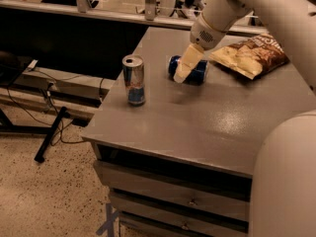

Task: Knock pepsi can over

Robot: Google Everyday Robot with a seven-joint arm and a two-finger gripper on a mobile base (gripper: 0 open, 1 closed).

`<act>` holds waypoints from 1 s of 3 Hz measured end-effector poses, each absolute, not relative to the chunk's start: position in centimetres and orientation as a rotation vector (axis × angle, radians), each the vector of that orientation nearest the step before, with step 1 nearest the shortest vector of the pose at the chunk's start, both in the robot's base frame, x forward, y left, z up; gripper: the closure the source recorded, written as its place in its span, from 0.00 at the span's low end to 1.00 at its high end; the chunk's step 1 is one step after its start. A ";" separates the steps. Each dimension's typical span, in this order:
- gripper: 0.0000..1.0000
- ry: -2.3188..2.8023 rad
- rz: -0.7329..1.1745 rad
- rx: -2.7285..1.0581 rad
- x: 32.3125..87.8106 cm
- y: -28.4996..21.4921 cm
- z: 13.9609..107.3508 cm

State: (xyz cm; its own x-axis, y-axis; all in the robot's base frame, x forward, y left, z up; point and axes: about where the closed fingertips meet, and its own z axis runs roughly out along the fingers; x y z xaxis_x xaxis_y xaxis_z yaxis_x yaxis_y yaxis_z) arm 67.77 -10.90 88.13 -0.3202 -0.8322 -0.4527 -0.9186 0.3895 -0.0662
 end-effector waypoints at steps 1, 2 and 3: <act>0.00 2.139 0.403 -1.381 67.7 -14.0 88.8; 0.00 1.881 0.565 -1.160 68.1 -18.7 89.4; 0.00 1.786 0.562 -0.930 67.1 -26.5 90.5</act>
Offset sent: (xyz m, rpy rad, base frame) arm -0.0172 -0.2177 0.0372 0.7713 -0.4039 -0.1767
